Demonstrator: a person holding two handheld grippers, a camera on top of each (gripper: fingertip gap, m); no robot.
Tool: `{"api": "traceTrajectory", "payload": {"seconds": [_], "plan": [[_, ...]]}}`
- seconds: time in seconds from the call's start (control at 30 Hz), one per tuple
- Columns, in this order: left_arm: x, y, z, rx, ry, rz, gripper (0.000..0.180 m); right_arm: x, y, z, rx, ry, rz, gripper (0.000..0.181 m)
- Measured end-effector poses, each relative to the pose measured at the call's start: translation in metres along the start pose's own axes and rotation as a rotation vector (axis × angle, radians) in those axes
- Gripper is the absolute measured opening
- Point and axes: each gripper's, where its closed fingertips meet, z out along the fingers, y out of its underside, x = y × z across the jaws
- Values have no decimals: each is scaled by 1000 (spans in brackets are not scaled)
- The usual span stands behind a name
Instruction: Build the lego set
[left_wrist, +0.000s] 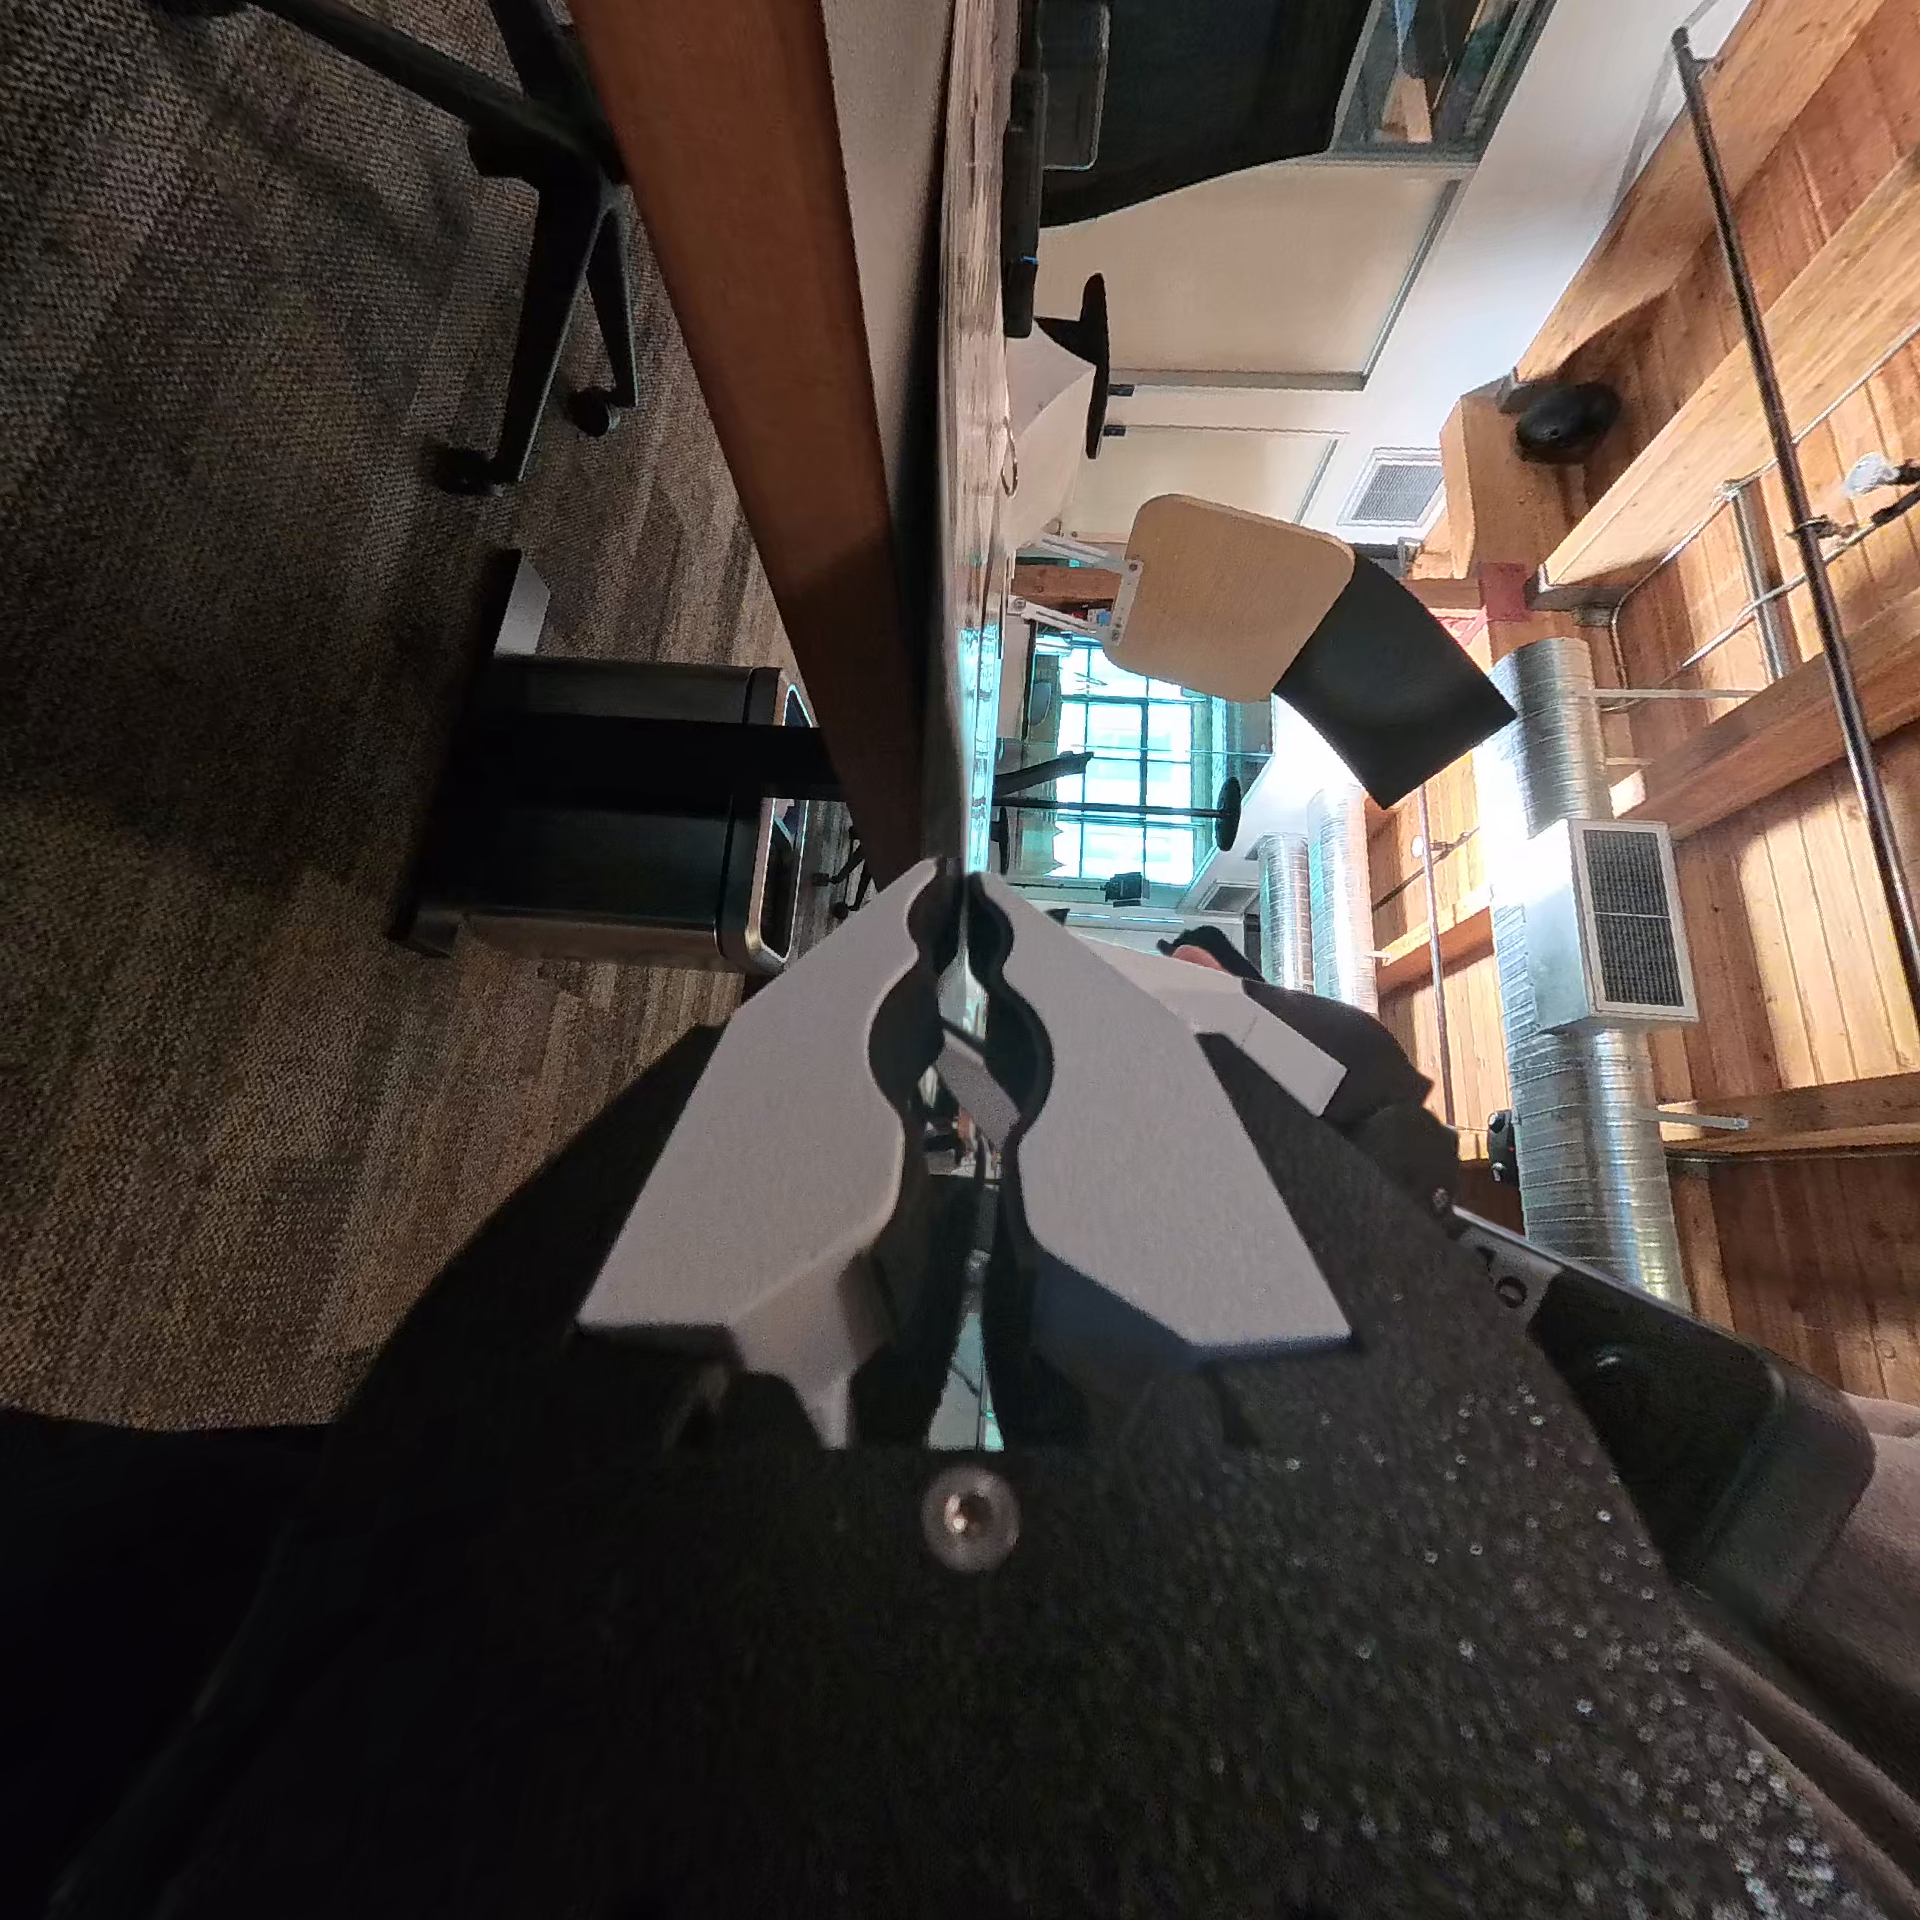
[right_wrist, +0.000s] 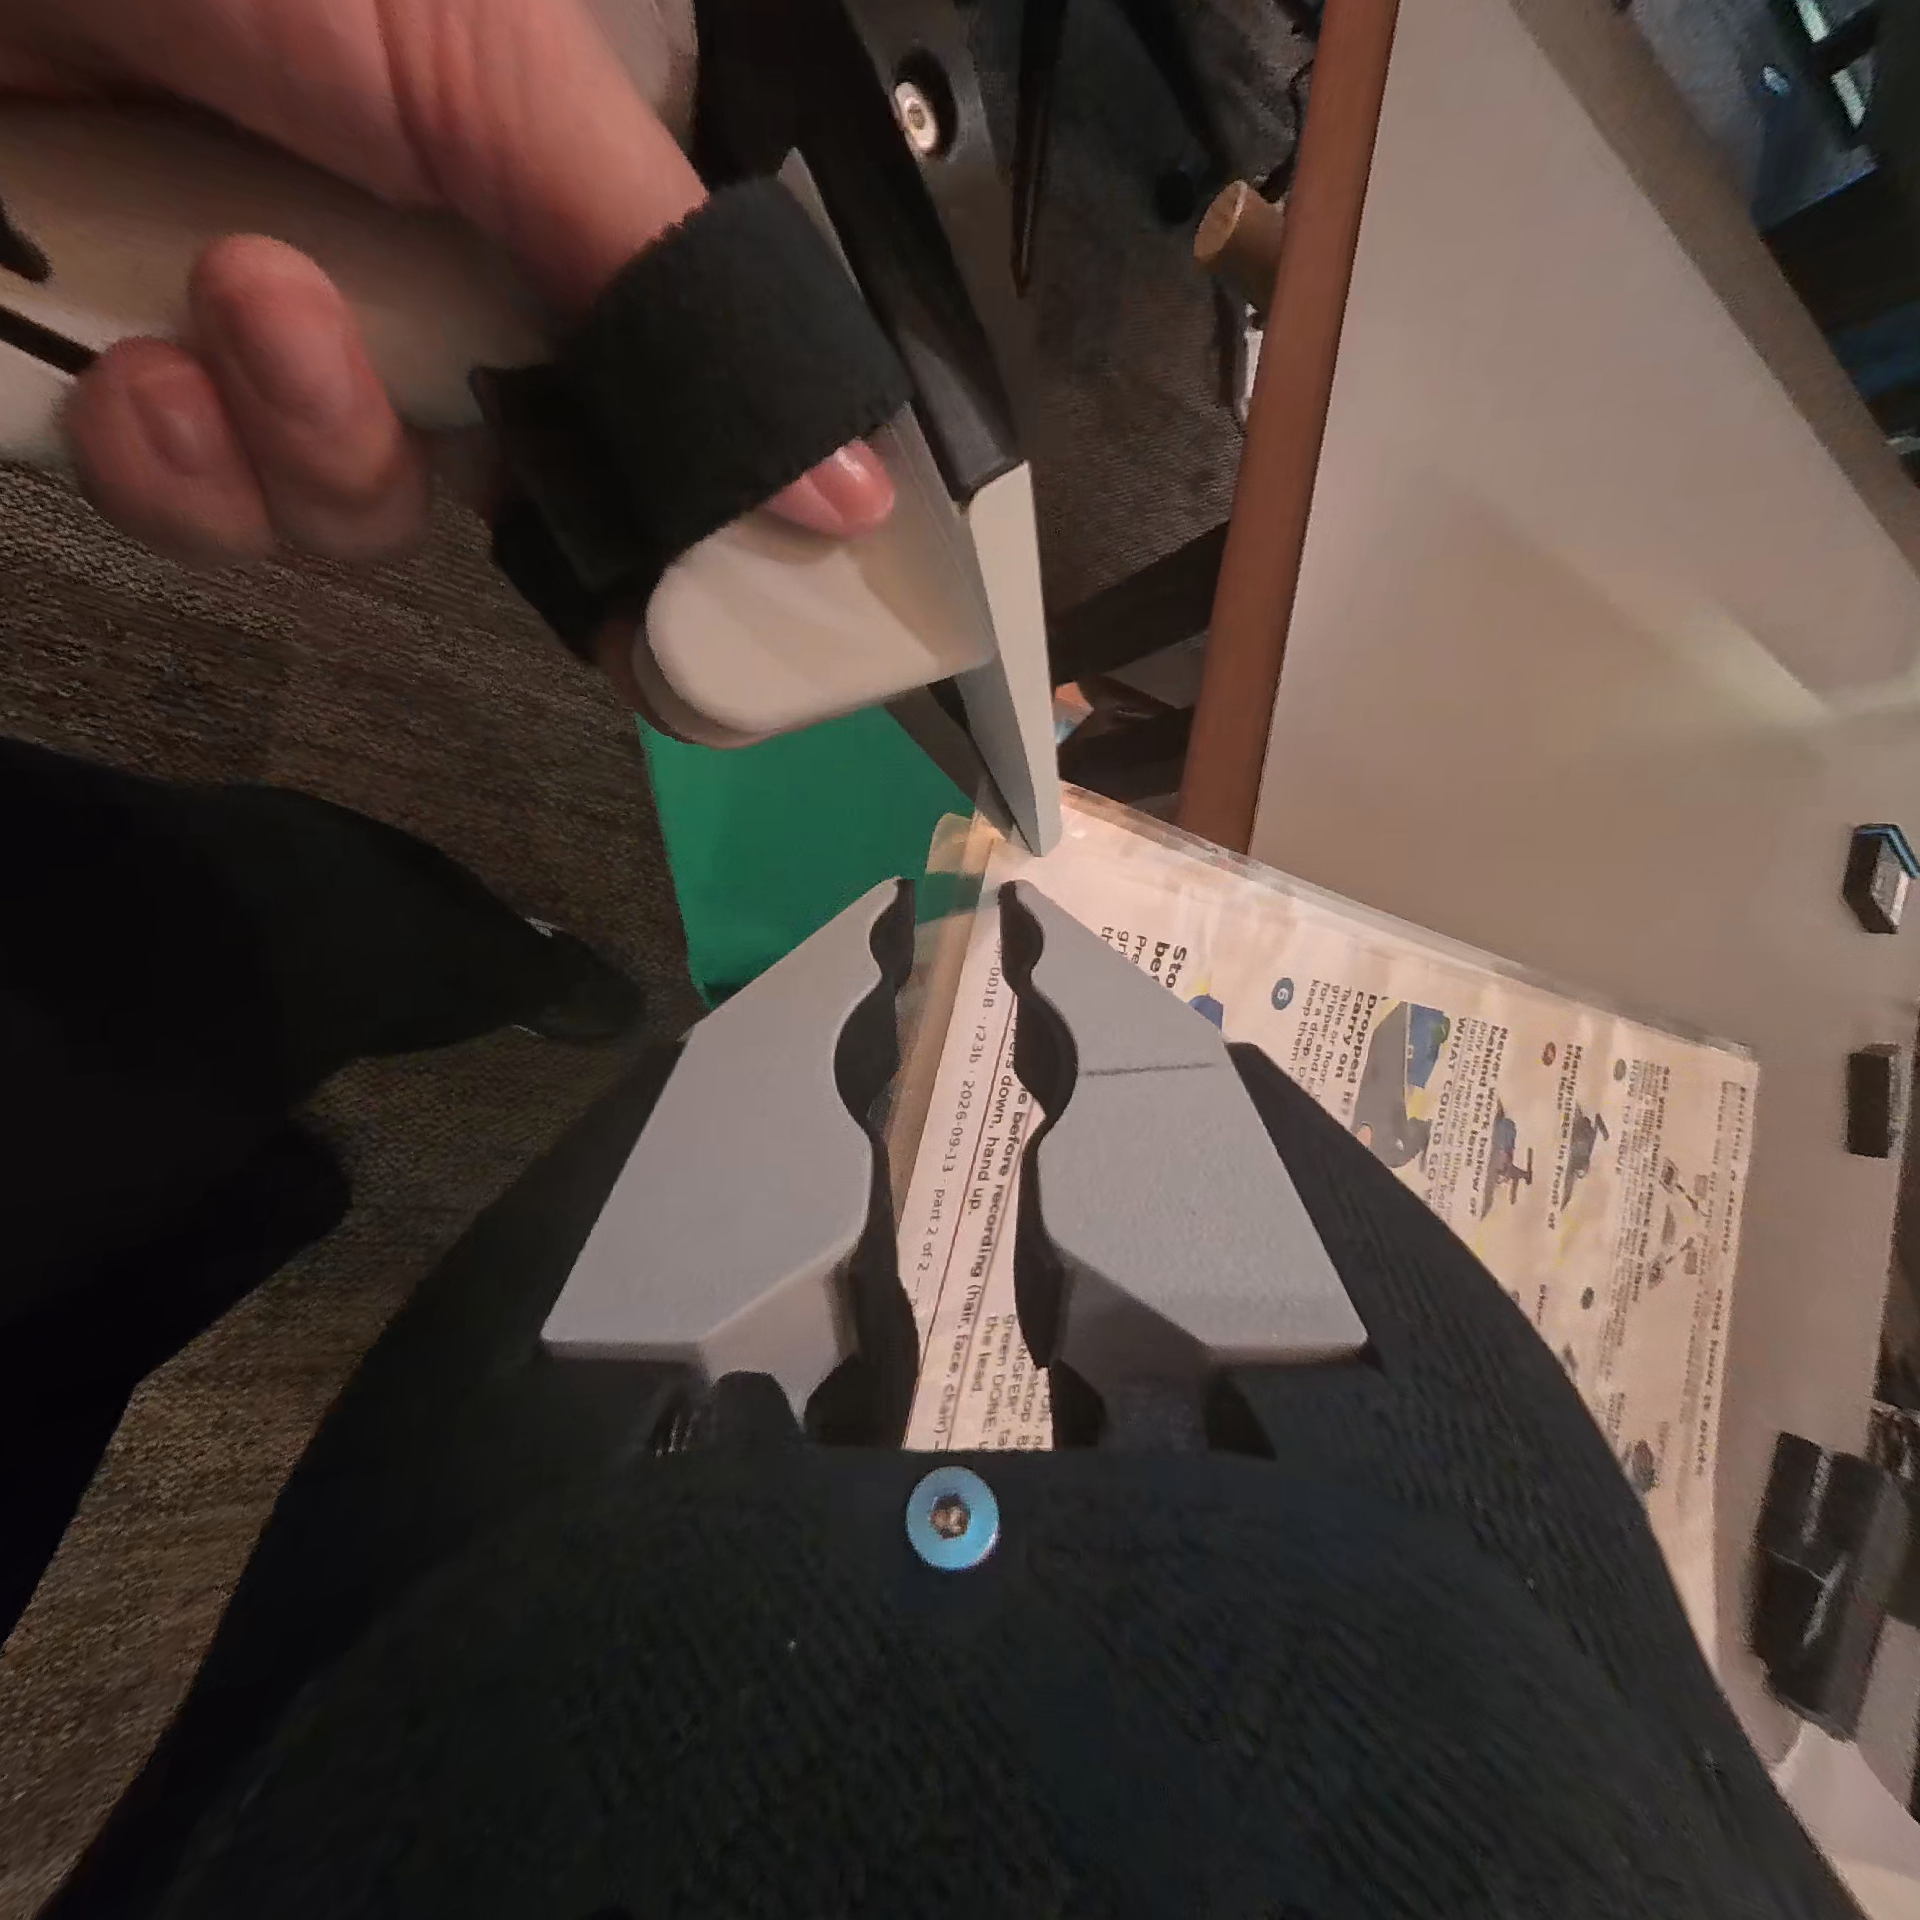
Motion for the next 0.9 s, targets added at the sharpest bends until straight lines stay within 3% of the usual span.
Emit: {"api": "traceTrajectory", "payload": {"seconds": [0.17,0.53,0.9], "plan": [[-5,2,-1,-11,-22,1,0,-5,0,-4,14,-61,47,0],[2,2,1,-14,-3,35,0,13,-4,-28,124,-152,401,0],[2,2,-2,-7,-27,60,0,112,33,-117,297,112,837,0]]}}
